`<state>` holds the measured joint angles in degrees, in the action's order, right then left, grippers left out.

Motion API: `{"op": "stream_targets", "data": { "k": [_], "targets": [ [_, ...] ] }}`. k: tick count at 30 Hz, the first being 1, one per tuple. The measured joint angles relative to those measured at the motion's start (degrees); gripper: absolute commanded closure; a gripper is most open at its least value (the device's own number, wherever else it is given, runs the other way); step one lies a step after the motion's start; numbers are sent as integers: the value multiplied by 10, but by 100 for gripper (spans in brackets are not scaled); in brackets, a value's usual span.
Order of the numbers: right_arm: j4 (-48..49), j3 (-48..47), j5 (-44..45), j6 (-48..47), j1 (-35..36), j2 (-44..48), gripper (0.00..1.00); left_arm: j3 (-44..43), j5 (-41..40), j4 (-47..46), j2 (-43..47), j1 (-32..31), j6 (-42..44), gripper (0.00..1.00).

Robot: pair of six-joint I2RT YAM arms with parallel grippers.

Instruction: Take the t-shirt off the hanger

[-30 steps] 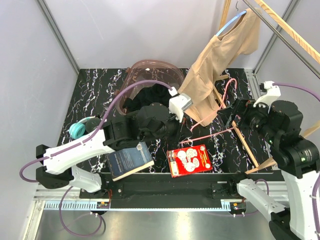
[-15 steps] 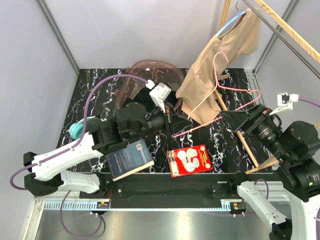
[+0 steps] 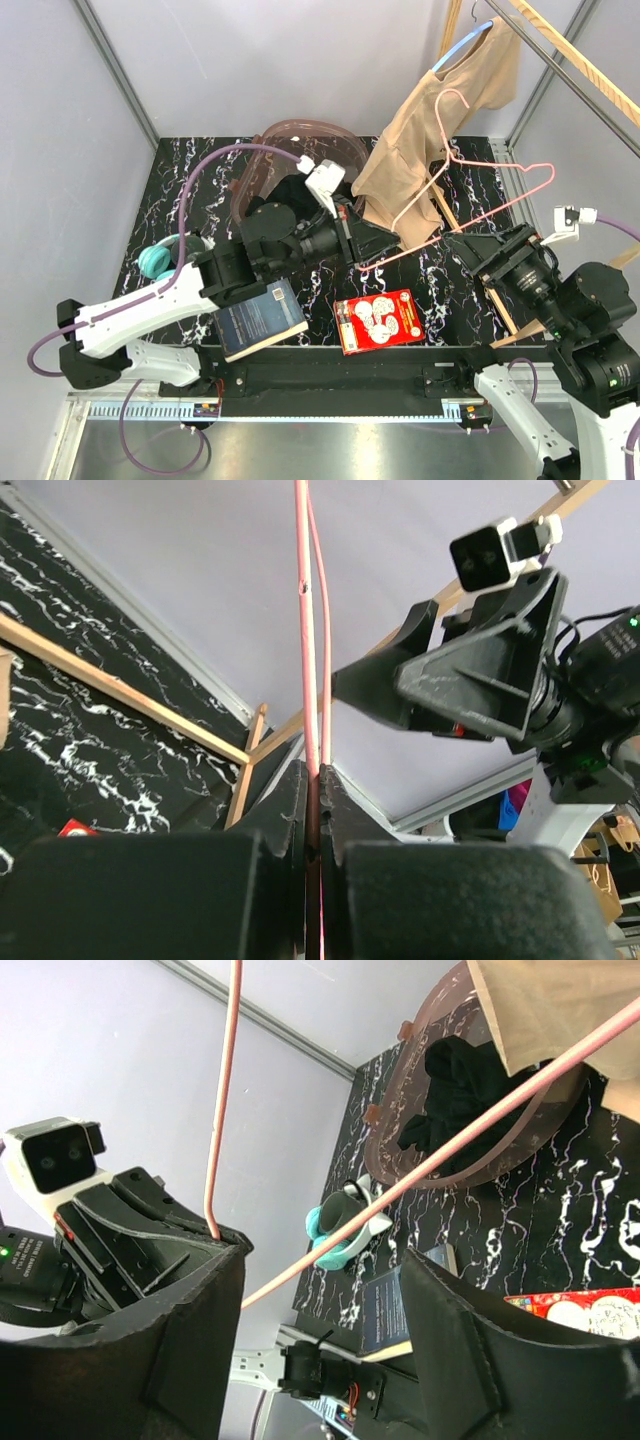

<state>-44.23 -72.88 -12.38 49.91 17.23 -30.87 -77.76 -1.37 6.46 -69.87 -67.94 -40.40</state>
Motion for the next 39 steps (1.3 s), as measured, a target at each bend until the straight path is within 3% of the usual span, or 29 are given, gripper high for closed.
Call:
{"op": "stream_targets", "data": {
  "k": [5,9,13,24,39],
  "targets": [
    [-2,11,18,11,0,24,38,-46,20,-3,-47,0,-4,100],
    [1,13,42,11,0,68,63,-98,37,-5,-96,0,-6,100],
    [6,11,96,17,0,139,74,-156,59,-10,-146,0,-14,100],
    [-6,-8,179,10,0,179,84,-245,122,-66,-260,1,-75,100],
    [-19,-14,202,-2,0,179,87,-299,151,-93,-298,1,-110,100]
  ]
}}
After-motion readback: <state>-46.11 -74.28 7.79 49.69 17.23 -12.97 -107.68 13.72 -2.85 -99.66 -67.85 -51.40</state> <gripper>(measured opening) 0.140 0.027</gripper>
